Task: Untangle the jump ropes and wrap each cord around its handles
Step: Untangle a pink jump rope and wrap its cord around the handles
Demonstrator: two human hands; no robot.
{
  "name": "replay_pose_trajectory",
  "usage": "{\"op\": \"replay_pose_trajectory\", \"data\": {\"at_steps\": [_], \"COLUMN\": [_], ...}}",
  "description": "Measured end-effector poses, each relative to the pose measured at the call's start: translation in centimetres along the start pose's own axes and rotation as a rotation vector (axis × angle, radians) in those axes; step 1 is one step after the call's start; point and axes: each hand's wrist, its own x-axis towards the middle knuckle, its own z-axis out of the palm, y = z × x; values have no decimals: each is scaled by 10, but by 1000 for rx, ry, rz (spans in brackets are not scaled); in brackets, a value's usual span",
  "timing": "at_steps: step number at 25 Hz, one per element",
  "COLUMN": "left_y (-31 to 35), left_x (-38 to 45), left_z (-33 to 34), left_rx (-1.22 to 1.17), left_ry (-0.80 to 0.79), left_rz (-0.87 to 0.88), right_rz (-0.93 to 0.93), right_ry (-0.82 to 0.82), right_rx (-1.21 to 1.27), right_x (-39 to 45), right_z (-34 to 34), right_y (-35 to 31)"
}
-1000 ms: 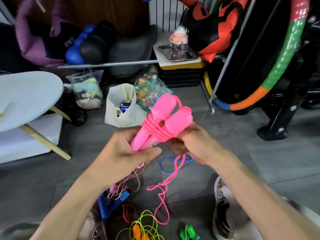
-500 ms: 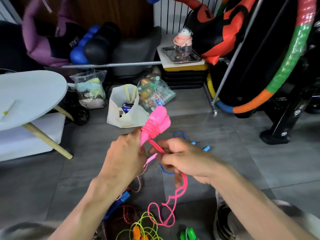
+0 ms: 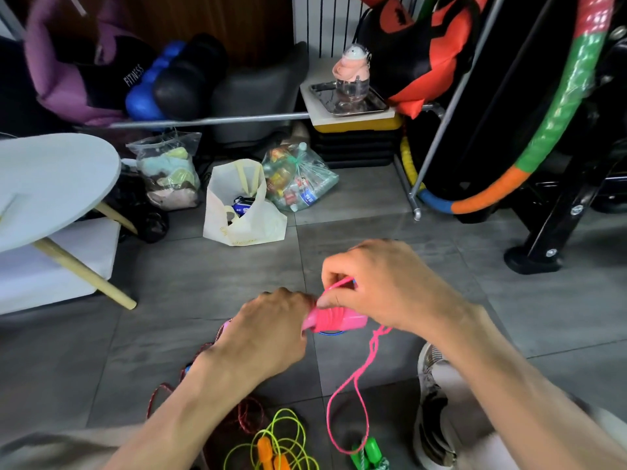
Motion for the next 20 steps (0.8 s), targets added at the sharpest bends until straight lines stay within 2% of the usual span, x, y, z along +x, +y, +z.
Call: {"op": "replay_pose_trajectory", "data": {"at_steps": [3, 6, 9, 11, 13, 16, 17, 20], "left_y": [8, 12, 9, 9, 6, 1, 0, -2], "left_x": [-6, -14, -16, -20, -22, -25, -26, -29], "left_z": [2, -7, -4, -6, -12, -22, -26, -34], "left_rx": [-11, -217, -321, -358, -514, -881, -1001, -1139], "left_ry": [35, 94, 167, 182, 169, 219, 238, 282], "left_rz": [104, 178, 328, 393, 378, 247, 192, 59], "right_rz": [-100, -82, 18, 9, 8, 305, 357, 204], "right_ry": [-67, -188, -441, -563, -503, -124, -79, -86], "right_rx": [85, 277, 656, 788, 913, 1088, 1126, 1213], "right_x": [4, 7, 6, 6, 1, -6, -7, 7], "right_z": [4, 4, -12, -16, -15, 3, 8, 28], "right_y": [12, 22, 24, 20, 20, 18, 9, -18]}}
